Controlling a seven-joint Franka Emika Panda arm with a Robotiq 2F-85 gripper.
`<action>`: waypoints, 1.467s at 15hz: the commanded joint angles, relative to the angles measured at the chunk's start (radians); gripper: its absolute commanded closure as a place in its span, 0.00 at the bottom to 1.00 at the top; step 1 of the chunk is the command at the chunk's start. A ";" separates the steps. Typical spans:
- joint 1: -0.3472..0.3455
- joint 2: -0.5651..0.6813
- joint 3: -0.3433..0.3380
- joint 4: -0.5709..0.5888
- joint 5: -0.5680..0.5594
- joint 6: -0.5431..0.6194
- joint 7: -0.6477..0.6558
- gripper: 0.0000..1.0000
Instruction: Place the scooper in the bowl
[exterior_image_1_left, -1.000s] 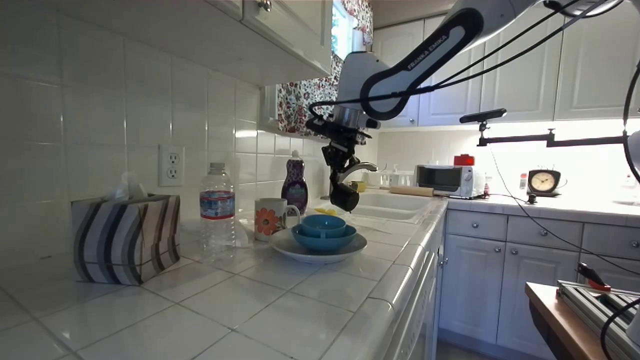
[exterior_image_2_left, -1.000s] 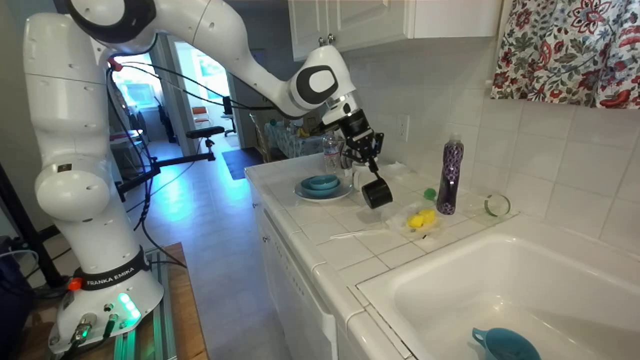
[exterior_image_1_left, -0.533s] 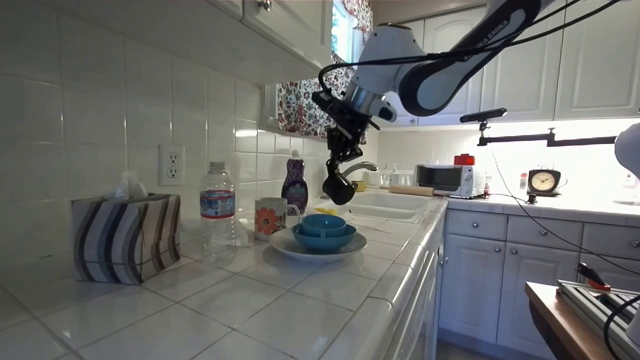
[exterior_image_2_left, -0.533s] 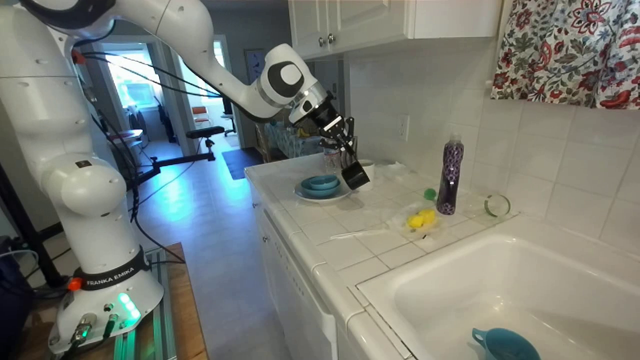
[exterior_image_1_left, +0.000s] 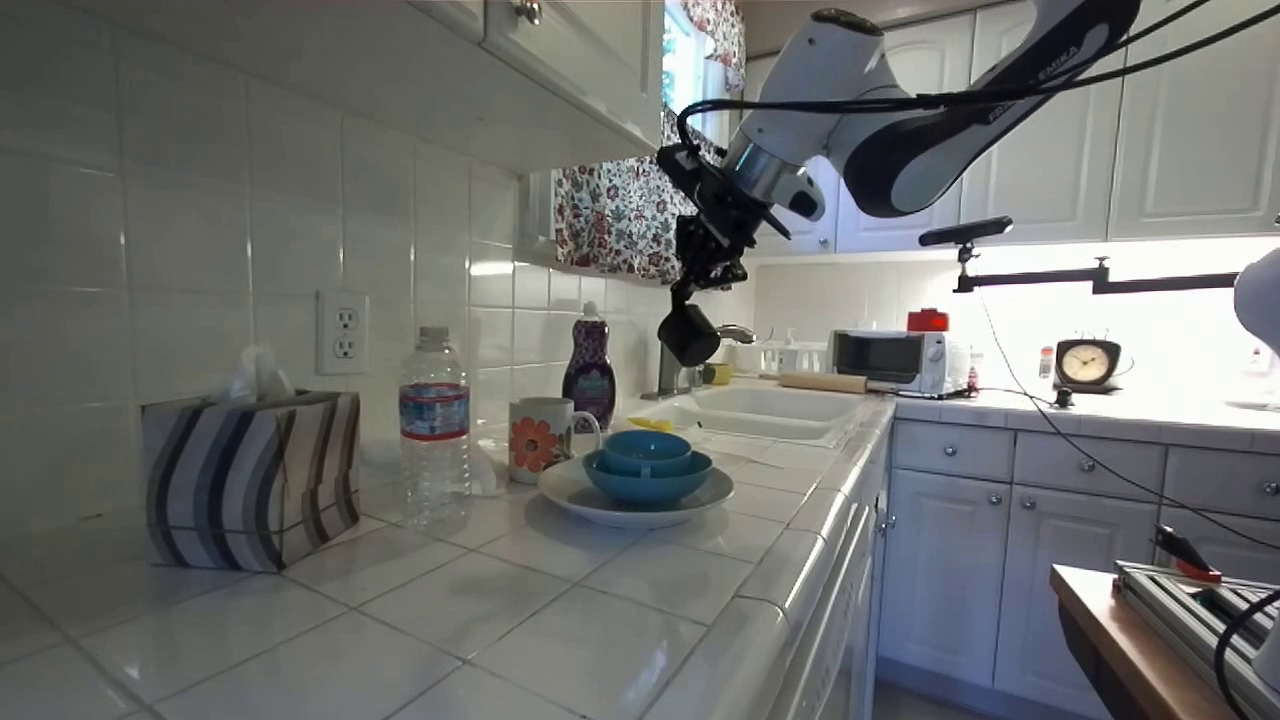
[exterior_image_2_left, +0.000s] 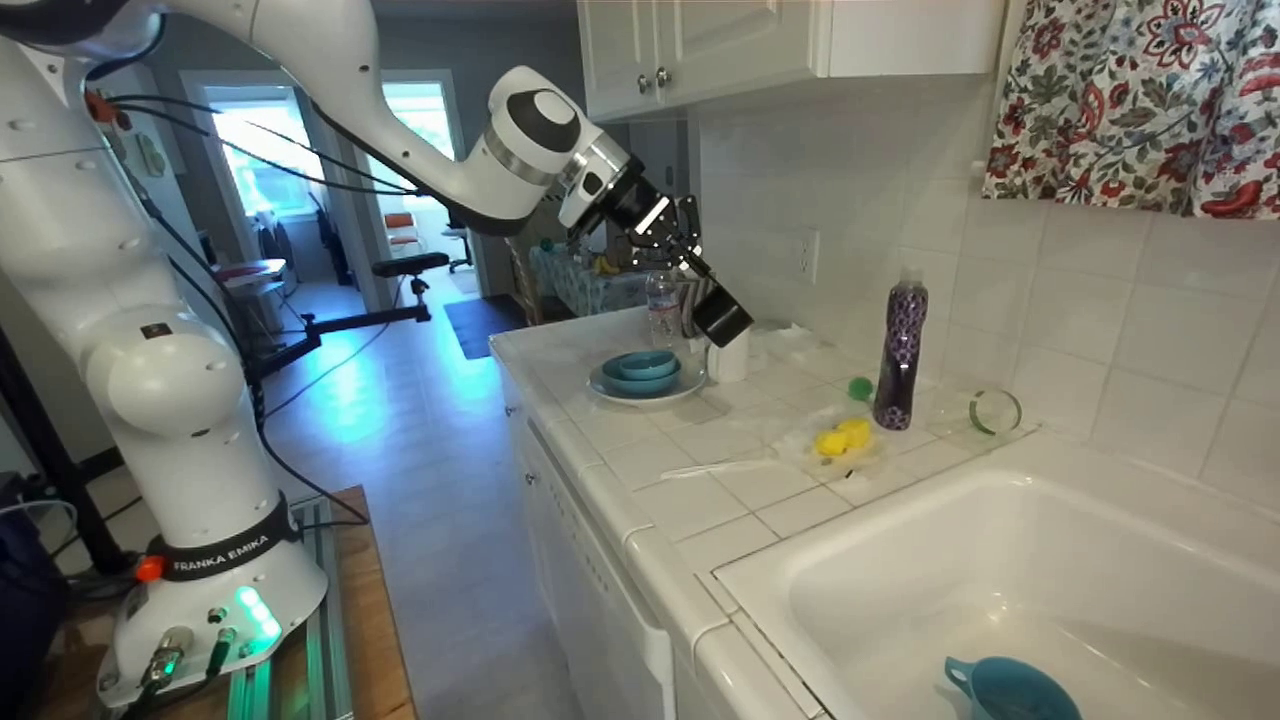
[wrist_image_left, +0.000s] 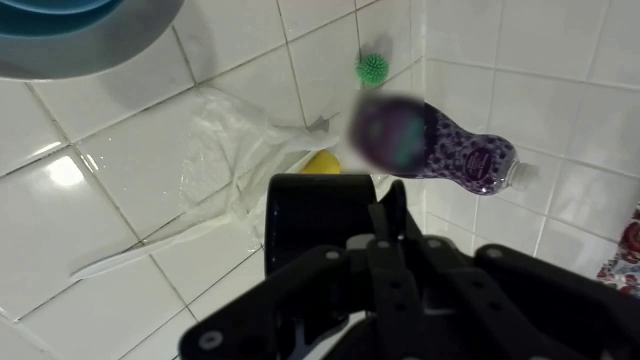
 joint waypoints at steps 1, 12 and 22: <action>-0.042 -0.042 0.099 -0.044 -0.048 0.006 0.026 0.99; 0.000 0.007 0.085 -0.052 -0.053 0.027 -0.011 0.99; 0.049 0.170 0.110 0.064 -0.006 0.156 -0.186 0.99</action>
